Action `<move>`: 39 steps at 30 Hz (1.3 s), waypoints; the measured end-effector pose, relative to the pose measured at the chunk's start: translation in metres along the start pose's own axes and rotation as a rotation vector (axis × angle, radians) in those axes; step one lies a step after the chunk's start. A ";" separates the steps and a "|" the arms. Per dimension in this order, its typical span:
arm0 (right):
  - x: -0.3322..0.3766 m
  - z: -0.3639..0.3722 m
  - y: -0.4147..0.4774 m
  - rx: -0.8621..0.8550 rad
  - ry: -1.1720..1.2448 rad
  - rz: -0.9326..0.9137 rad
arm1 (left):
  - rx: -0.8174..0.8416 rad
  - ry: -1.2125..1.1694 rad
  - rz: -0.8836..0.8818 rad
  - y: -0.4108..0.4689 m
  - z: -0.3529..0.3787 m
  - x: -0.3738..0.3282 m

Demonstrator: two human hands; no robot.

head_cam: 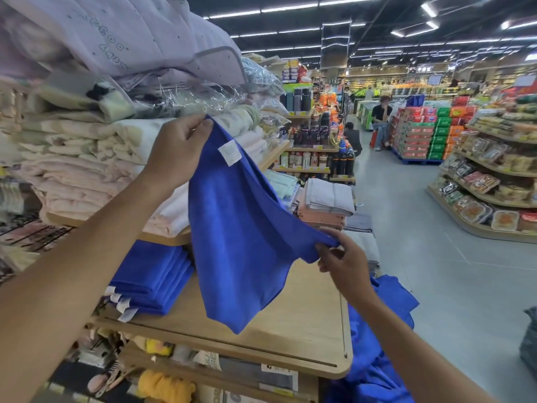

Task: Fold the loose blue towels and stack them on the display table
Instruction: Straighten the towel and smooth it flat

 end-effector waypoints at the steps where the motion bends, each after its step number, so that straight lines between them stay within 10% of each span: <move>1: 0.004 -0.012 0.004 0.016 -0.016 0.001 | -0.011 0.028 0.012 -0.007 -0.005 0.002; 22: 0.054 -0.079 -0.018 0.331 0.073 0.062 | -0.074 0.031 -0.025 -0.153 -0.004 0.086; 29: 0.072 -0.090 -0.040 0.518 0.280 0.091 | -0.335 -0.084 -0.130 -0.182 -0.047 0.136; 39: -0.009 -0.057 -0.076 0.560 0.148 0.402 | -0.099 -0.081 -0.322 -0.253 0.007 0.177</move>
Point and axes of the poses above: each hand's wrist, its own y-axis towards the middle knuckle, its own z-axis out of the palm, x = y × z, the point moved 5 cm from there along y, towards the middle knuckle, and after that the axes turned 7 degrees about x, right-handed, at the moved point
